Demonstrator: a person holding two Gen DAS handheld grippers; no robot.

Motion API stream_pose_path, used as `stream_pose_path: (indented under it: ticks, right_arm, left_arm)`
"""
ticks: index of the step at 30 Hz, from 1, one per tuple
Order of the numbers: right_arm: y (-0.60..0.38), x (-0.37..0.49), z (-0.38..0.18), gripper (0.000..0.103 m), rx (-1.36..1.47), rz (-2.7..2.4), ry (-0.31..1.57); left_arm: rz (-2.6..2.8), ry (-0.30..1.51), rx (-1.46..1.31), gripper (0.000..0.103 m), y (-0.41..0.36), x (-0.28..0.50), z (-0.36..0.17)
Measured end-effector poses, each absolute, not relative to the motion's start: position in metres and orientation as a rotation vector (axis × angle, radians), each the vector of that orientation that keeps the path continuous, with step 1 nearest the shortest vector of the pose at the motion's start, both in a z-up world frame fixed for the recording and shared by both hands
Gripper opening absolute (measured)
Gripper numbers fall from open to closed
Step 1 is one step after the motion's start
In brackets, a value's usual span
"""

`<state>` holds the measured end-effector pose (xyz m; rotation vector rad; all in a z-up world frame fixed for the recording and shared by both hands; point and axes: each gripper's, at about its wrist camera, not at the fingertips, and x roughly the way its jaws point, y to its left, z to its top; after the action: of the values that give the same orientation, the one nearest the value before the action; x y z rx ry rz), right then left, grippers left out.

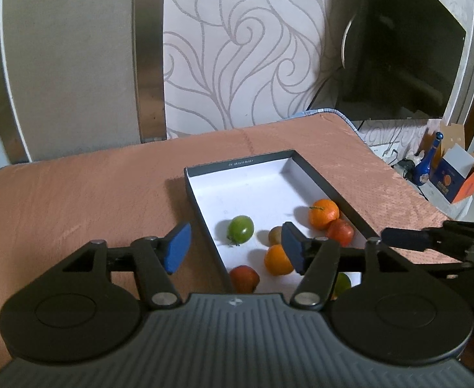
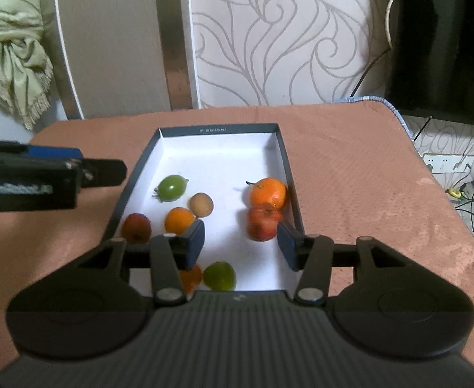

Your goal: Organize fruits

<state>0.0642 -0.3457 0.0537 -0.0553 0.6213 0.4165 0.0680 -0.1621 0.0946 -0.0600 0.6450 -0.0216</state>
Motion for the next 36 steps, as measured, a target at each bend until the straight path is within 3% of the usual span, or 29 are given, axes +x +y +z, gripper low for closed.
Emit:
stream_pose_path:
  ticks: [2,9,23,36]
  right_arm:
    - [-0.354,0.054,0.059,0.052,-0.03,0.422,0.614]
    - [-0.382,0.019,0.072,0.052,0.018,0.421,0.605]
    - [-0.423,-0.027,0.088,0.052,0.015,0.439,0.595]
    - [-0.445,-0.036,0.076,0.052,0.0,0.456,0.633]
  left_arm:
    - [-0.022,0.635,-0.056,0.075,-0.165,0.063,0.095]
    - [-0.01,0.573,-0.004,0.102,-0.183,0.042,0.103]
    - [0.192,0.554,-0.032,0.103,-0.198,0.014,0.128]
    - [0.09,0.702,-0.015,0.103,-0.258,-0.02,0.092]
